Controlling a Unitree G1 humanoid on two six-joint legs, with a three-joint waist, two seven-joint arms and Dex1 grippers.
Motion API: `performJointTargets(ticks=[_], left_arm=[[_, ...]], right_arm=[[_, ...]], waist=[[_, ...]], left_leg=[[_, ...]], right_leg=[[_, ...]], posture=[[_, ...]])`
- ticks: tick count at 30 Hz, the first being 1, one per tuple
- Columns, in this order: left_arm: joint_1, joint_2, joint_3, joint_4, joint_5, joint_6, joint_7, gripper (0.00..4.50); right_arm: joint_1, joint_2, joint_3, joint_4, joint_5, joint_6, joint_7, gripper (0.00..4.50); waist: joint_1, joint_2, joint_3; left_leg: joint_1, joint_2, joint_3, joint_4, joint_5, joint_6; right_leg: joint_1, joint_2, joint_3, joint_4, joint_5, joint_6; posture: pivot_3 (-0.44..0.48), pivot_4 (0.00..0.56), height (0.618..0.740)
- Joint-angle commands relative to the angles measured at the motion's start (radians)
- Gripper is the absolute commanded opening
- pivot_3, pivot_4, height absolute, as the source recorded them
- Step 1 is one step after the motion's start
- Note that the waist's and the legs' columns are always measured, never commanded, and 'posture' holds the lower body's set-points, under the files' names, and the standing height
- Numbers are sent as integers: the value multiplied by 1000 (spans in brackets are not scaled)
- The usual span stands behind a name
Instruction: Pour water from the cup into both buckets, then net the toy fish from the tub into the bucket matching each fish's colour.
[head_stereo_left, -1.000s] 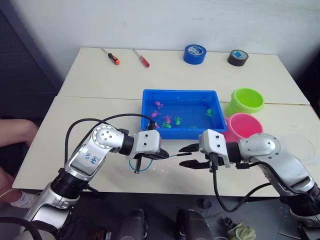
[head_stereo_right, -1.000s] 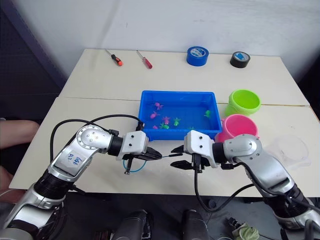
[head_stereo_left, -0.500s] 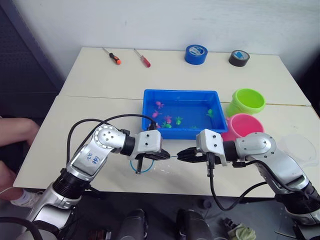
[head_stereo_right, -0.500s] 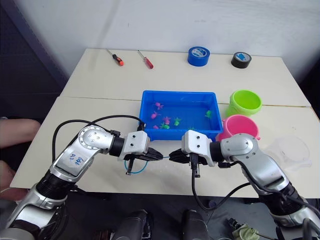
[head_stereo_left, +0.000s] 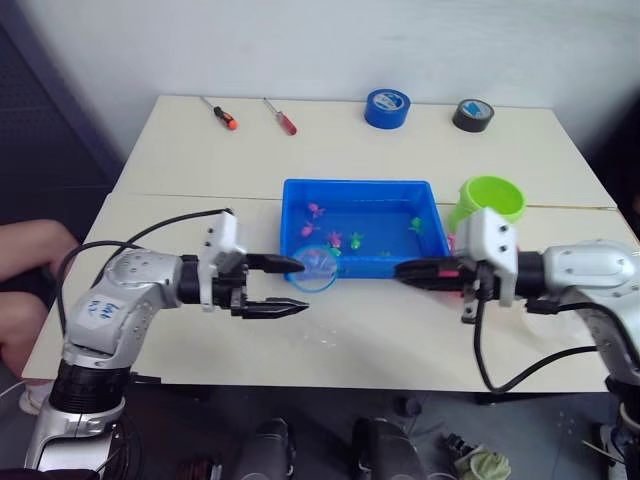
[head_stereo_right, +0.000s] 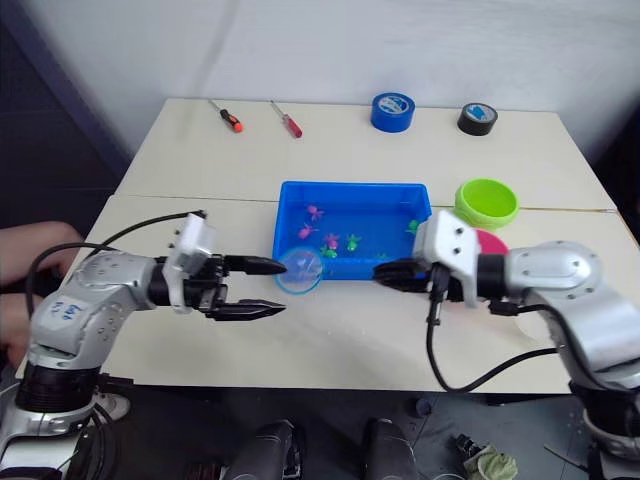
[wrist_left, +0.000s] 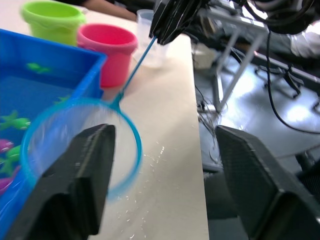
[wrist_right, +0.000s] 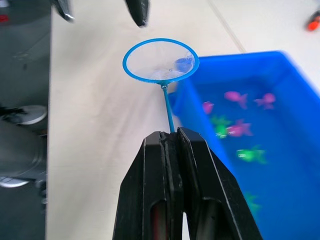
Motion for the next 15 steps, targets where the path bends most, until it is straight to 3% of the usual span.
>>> performJointTargets(ticks=[1, 7, 15], left_arm=[[29, 24, 104, 10, -62, 55, 73, 4465], [96, 51, 81, 29, 32, -30, 128, 4465], [62, 20, 82, 61, 37, -79, 186, 4465]], right_arm=[[-36, -40, -56, 58, -28, -9, -42, 0], [-132, -17, 103, 233, -235, -134, -121, 0], [-222, 26, 238, 404, -407, -305, -129, 0]], waist=[[3, 0, 0], [-1, 0, 0], [0, 1, 1]], left_leg=[[0, 0, 0, 0, 0, 0], [0, -1, 1, -1, 0, 0], [-1, -1, 2, -1, 0, 0]], right_leg=[[0, 0, 0, 0, 0, 0], [-1, 0, 0, 0, 0, 0], [-3, 0, 0, 0, 0, 0]], posture=[[0, 150, 740], [0, 150, 740], [0, 150, 740]])
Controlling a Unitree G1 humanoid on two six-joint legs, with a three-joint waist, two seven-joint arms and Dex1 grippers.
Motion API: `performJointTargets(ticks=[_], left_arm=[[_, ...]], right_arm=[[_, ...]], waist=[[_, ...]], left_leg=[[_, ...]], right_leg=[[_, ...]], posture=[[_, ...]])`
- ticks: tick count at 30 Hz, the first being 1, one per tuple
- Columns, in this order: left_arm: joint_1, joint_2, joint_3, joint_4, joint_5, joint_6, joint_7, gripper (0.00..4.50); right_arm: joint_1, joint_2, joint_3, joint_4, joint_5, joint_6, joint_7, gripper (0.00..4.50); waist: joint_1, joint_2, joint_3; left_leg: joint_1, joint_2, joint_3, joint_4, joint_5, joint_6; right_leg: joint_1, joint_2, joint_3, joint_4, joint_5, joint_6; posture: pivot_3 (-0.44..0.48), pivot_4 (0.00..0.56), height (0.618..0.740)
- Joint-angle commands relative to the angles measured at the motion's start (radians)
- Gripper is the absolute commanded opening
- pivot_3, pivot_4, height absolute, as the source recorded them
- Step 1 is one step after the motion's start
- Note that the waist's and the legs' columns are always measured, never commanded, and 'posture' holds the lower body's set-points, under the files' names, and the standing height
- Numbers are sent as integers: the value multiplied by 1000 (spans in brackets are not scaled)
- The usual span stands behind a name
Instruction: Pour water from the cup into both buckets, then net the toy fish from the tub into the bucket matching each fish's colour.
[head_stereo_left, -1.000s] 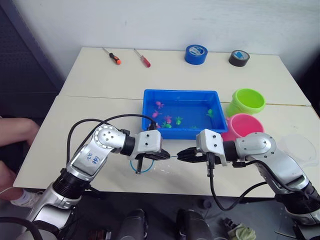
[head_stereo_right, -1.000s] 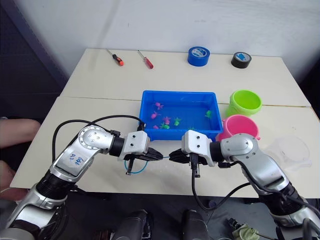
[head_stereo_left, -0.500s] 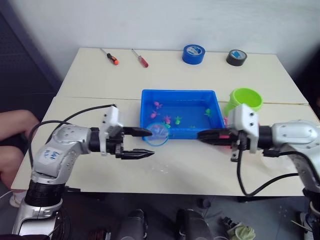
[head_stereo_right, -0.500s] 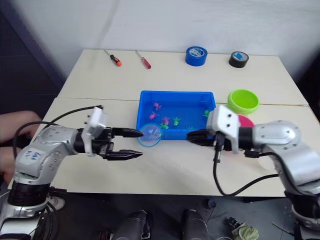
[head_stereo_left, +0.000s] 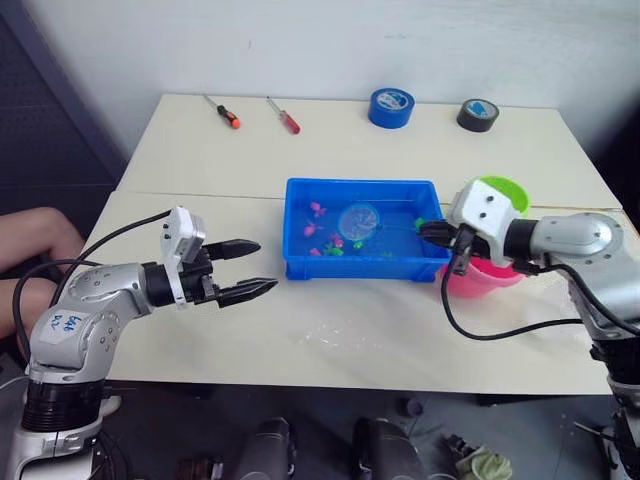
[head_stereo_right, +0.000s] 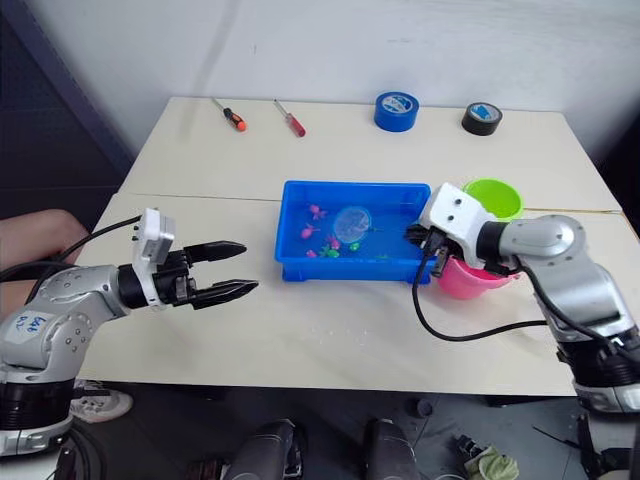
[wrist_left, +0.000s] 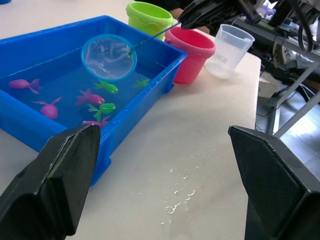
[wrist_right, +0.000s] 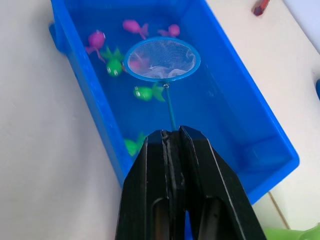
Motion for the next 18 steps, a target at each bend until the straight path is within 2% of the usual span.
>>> performJointTargets(ticks=[1, 10, 18], left_arm=[[-32, -3, 10, 8, 2, -34, 21, 4465], [-27, 27, -15, -5, 26, -73, 10, 4465], [-46, 29, -28, -6, 29, -72, 19, 4465]], right_arm=[[-52, 14, 34, 61, -84, -100, -3, 0], [-62, 25, 82, 131, -188, -217, 20, 0], [-70, 96, 89, 148, -218, -226, 8, 0]], waist=[[0, 0, 0], [-5, 1, 0], [-18, 1, 1]], left_leg=[[0, 0, 0, 0, 0, 0], [0, 0, 0, 0, 0, 0], [0, 1, 0, 0, 0, -1]], right_leg=[[0, 0, 0, 0, 0, 0], [0, 0, 0, 0, 0, 0], [0, 1, 0, 0, 0, 0]], posture=[[0, 150, 740], [0, 150, 740], [0, 150, 740]])
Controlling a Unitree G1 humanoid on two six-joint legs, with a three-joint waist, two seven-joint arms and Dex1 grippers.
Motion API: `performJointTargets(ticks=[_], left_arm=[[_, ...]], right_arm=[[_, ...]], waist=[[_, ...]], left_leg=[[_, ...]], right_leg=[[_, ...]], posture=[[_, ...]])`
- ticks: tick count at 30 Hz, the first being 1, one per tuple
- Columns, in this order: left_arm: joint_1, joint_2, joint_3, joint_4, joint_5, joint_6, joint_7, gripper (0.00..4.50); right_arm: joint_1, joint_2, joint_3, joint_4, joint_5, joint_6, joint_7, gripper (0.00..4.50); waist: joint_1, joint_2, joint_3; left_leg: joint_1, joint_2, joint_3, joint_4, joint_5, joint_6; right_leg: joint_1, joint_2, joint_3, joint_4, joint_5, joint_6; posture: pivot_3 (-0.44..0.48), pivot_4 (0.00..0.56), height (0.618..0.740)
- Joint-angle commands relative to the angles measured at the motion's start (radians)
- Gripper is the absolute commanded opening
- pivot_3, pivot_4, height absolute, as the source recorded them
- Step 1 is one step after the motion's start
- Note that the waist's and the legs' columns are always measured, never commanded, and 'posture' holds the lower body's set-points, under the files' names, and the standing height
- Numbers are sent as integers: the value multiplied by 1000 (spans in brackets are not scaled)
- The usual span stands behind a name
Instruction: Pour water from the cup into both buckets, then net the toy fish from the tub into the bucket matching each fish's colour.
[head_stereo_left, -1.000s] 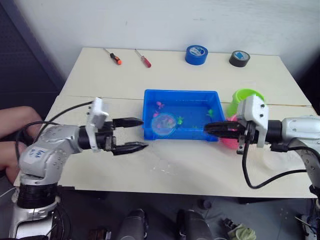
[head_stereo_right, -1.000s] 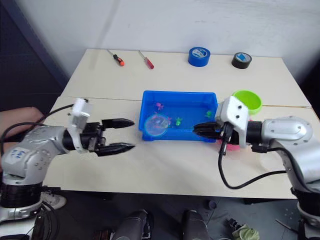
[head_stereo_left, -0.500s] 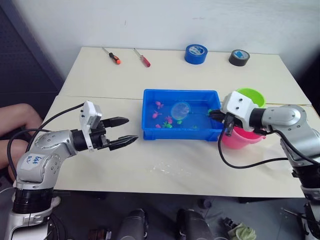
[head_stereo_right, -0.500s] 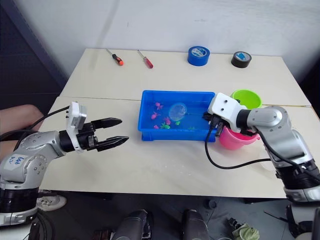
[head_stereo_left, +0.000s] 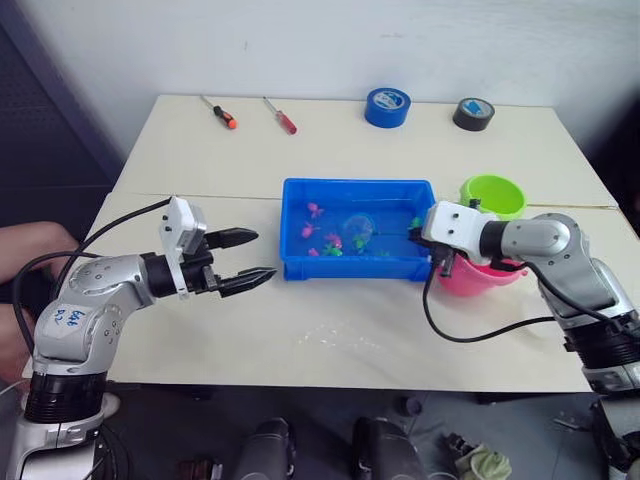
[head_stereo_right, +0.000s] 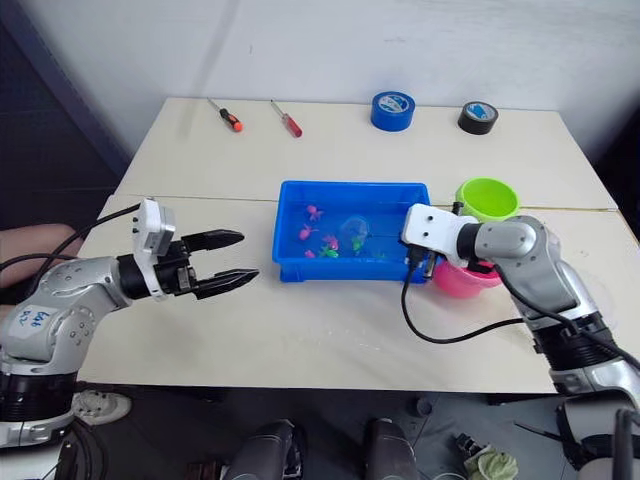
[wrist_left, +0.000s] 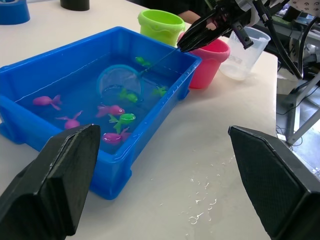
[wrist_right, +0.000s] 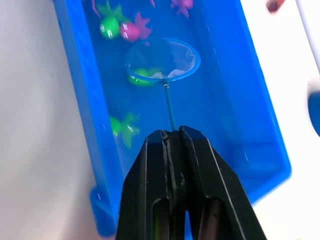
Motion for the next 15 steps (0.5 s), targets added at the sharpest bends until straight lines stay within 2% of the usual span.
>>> performJointTargets(ticks=[1, 7, 15], left_arm=[[-23, 18, 5, -22, 0, -14, 0, 4465], [-23, 25, 4, -18, 6, -19, 0, 4465], [10, 57, 2, 0, 45, -52, -14, 4465]], right_arm=[[-17, -6, -2, 9, -40, -33, -7, 0], [-29, -10, 9, 48, -113, -107, -15, 0], [-52, 98, -3, 62, -59, -48, 3, 0]], waist=[[-2, 0, 0], [-5, 0, 0], [-8, 2, 1]], left_leg=[[0, 0, 0, 0, 0, 0], [0, 0, 0, 0, 0, 0], [0, 0, 0, 0, 0, -1]], right_leg=[[0, 0, 0, 0, 0, 0], [0, 0, 0, 0, 0, 0], [0, 1, 0, 0, 0, 0]], posture=[[0, 150, 740], [0, 150, 740], [0, 150, 740]])
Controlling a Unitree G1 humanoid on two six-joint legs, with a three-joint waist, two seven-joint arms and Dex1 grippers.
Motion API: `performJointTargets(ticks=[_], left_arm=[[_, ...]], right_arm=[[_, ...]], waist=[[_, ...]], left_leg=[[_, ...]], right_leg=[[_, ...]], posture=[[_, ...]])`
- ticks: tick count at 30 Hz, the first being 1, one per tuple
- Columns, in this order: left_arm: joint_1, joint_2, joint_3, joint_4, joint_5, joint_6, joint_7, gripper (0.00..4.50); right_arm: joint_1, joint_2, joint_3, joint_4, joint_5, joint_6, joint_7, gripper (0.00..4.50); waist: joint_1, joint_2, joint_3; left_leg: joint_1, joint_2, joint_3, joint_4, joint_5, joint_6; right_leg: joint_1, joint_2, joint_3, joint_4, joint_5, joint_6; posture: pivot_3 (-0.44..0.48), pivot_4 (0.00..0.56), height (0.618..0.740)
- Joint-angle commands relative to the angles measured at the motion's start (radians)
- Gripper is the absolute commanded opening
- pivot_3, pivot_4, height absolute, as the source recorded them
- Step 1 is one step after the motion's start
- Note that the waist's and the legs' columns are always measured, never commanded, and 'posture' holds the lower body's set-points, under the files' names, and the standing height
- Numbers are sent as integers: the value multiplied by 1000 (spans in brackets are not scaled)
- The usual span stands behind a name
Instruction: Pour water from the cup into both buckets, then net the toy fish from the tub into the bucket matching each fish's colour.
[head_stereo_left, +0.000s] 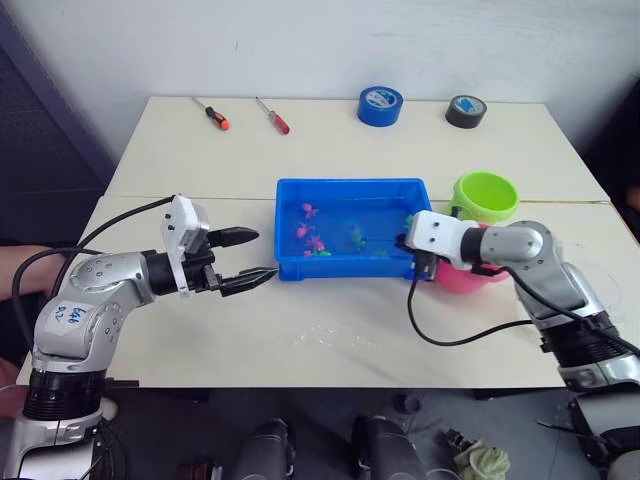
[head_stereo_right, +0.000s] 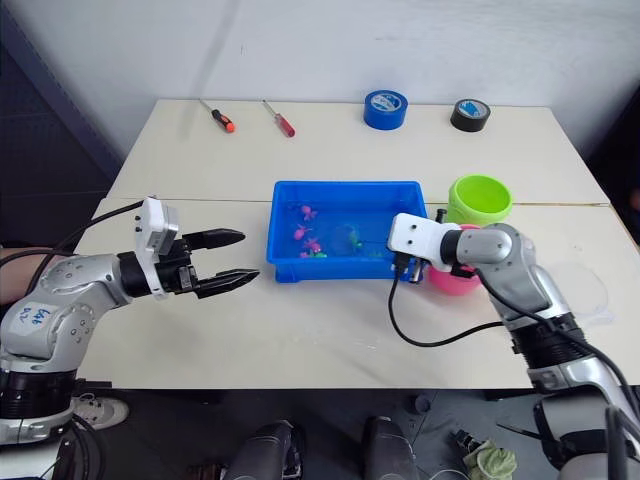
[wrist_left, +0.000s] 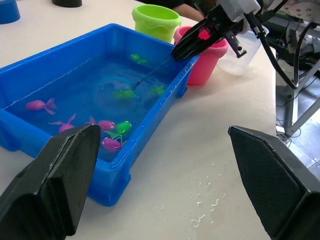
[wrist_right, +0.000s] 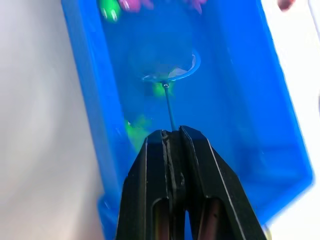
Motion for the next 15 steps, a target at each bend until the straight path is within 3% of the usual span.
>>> performJointTargets(ticks=[1, 13, 15], left_arm=[[20, 33, 12, 5, 26, -39, -13, 4465], [30, 57, 49, 9, 27, -46, 6, 4465], [37, 59, 53, 8, 28, -49, 8, 4465]], right_arm=[[-43, 14, -16, 6, 11, -7, 5, 0], [-76, 73, -31, 40, 62, 46, 40, 0], [-65, 80, -67, 13, 123, 124, 53, 0]], waist=[[1, 1, 1], [2, 1, 1], [2, 1, 1]], left_leg=[[0, 0, 0, 0, 0, 0], [0, 0, -1, 0, 0, 0], [0, 0, -1, 0, 0, 0]], right_leg=[[0, 0, 0, 0, 0, 0], [0, 0, 0, 0, 0, 0], [0, 0, 0, 0, 0, 0]], posture=[[0, 150, 740], [0, 150, 740], [0, 150, 740]])
